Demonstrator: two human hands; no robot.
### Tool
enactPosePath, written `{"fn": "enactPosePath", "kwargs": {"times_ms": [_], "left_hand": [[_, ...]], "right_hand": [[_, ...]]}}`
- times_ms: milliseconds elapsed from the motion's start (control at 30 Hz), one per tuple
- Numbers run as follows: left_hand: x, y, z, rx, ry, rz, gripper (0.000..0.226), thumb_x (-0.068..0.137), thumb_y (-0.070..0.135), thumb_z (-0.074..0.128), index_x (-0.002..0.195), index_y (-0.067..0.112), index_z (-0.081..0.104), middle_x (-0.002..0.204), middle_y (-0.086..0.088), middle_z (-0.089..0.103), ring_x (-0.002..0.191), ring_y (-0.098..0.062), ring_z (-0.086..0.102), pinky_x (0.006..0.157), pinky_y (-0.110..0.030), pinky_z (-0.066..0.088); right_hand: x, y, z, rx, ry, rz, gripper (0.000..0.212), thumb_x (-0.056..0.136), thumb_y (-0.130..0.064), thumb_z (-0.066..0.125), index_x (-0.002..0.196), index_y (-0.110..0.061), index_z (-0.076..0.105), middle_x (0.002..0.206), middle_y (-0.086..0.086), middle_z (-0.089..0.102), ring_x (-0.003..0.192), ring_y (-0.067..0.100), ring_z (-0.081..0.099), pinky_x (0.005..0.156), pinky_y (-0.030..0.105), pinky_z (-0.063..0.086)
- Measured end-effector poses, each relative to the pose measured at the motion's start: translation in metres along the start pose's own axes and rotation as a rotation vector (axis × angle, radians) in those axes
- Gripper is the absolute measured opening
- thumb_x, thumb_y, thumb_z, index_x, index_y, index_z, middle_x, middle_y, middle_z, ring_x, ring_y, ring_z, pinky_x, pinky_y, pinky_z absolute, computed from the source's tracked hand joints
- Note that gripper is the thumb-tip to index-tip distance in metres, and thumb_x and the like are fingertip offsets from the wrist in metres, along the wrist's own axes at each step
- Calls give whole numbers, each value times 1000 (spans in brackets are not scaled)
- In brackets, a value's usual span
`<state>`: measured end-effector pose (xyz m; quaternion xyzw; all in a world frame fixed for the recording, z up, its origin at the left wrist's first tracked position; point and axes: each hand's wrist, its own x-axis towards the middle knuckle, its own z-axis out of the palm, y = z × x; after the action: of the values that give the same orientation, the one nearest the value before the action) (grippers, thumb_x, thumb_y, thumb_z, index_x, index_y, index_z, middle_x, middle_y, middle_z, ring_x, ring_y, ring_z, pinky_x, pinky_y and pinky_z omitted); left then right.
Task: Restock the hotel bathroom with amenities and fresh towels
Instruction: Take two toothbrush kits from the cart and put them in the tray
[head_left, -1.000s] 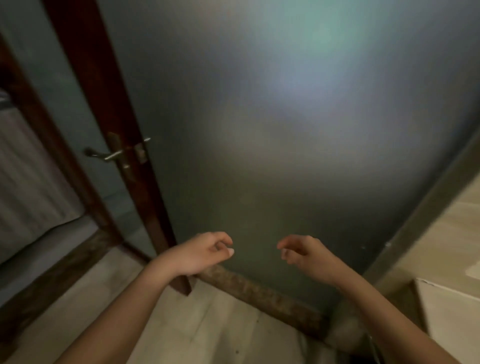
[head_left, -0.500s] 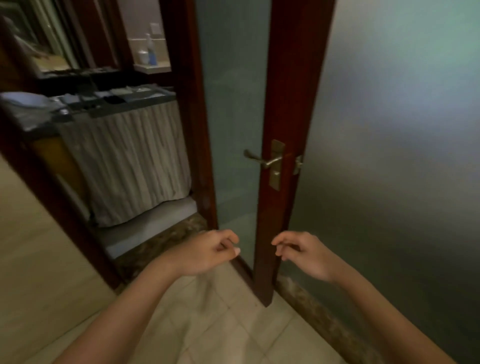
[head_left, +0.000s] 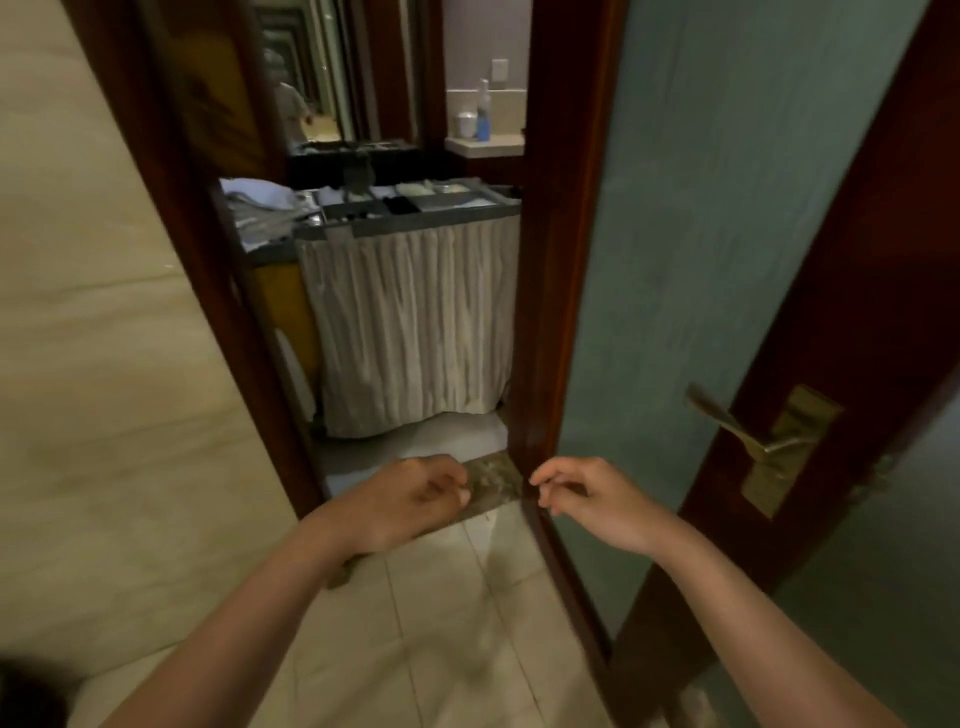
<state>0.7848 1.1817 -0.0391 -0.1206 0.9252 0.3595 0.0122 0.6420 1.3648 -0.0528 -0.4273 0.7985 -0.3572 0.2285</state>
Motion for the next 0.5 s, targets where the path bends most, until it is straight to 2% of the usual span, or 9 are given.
{"fn": "enactPosePath", "kwargs": {"times_ms": [67, 200, 267, 400, 500], "left_hand": [[25, -4, -14, -15, 54, -11, 24, 93, 34, 50, 115, 25, 58, 106, 10, 62, 95, 6, 56, 78, -8, 44], [76, -14, -40, -84, 116, -58, 21, 94, 31, 50, 113, 26, 57, 105, 8, 62, 98, -1, 59, 82, -13, 46], [98, -17, -48, -116, 143, -72, 22, 95, 31, 48, 114, 25, 57, 105, 9, 62, 98, -2, 59, 83, -15, 47], [135, -22, -58, -110, 188, -76, 15, 95, 27, 47, 108, 29, 54, 97, 16, 59, 94, 1, 57, 78, -7, 44], [162, -34, -71, -143, 234, -71, 14, 94, 30, 48, 104, 36, 56, 100, 16, 60, 96, -2, 59, 84, -16, 46]], "right_hand": [[39, 5, -11, 15, -20, -47, 18, 89, -5, 51, 95, -20, 60, 78, -11, 61, 69, -2, 57, 74, 16, 45], [112, 15, -39, 7, -71, -116, 24, 87, -6, 53, 87, -29, 59, 79, -9, 64, 72, 3, 60, 82, 31, 49], [144, 18, -53, 28, -91, -145, 25, 88, -8, 53, 88, -32, 57, 83, -10, 64, 76, 1, 59, 82, 27, 48], [194, 23, -65, 129, -134, -141, 19, 92, -14, 52, 90, -32, 59, 85, -8, 65, 76, 3, 60, 73, 18, 45], [229, 27, -67, 198, -170, -131, 19, 94, -16, 50, 90, -32, 60, 86, -4, 66, 76, 6, 62, 70, 17, 46]]}}
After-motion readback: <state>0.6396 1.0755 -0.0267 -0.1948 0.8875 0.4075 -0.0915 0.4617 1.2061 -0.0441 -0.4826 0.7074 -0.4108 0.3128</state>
